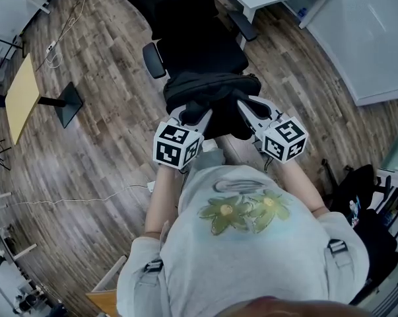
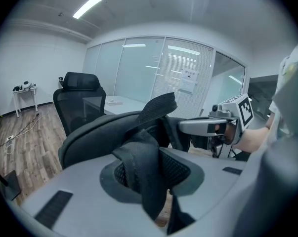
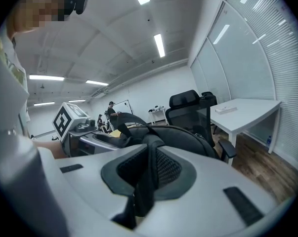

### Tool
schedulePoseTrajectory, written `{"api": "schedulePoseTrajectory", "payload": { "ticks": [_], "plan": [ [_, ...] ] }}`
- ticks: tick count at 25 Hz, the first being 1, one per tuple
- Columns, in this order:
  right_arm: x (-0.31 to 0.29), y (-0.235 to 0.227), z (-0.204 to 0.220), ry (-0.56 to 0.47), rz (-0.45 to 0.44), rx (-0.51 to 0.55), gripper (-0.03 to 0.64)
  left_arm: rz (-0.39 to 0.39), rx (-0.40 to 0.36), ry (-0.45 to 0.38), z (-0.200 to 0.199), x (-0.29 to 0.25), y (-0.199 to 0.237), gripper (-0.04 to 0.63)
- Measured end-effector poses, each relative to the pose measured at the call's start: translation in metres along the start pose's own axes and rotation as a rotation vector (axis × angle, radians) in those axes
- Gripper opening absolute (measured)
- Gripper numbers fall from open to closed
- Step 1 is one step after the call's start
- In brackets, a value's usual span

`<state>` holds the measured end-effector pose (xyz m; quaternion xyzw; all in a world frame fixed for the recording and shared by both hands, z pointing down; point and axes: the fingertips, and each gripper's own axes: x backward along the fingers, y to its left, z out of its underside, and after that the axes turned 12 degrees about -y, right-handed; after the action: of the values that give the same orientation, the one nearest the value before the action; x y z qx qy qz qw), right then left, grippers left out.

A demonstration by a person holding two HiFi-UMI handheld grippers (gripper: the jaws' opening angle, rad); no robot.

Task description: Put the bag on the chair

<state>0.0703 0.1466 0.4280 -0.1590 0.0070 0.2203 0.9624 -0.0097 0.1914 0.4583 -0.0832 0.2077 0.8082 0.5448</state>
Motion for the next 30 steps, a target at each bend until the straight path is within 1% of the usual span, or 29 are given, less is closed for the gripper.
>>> {"api": "schedulePoseTrajectory", "payload": {
  "ticks": [4,7,10,17,22,30],
  "plan": [
    [-0.023,-0.004,0.002,0.005,0.020,0.019,0.046,0.025,-0.003,-0.004,-0.005,-0.007,0.025,0.117],
    [-0.034,-0.008,-0.001,0.005,0.027,0.047,0.046,0.045,-0.019,-0.006,-0.012,-0.015,0.038,0.117],
    [-0.043,-0.010,-0.009,-0.011,0.032,0.064,0.044,0.055,-0.035,-0.022,-0.022,-0.021,0.048,0.117],
    [-0.056,-0.022,-0.027,-0.046,0.041,0.089,0.044,0.083,-0.043,-0.072,-0.047,-0.037,0.060,0.117],
    [-0.070,-0.038,-0.031,-0.060,0.034,0.098,0.044,0.070,-0.051,-0.068,-0.053,-0.056,0.074,0.117],
    [-0.111,-0.076,-0.053,-0.072,0.018,0.096,0.044,0.054,-0.045,-0.084,-0.084,-0.094,0.108,0.117]
  ]
}}
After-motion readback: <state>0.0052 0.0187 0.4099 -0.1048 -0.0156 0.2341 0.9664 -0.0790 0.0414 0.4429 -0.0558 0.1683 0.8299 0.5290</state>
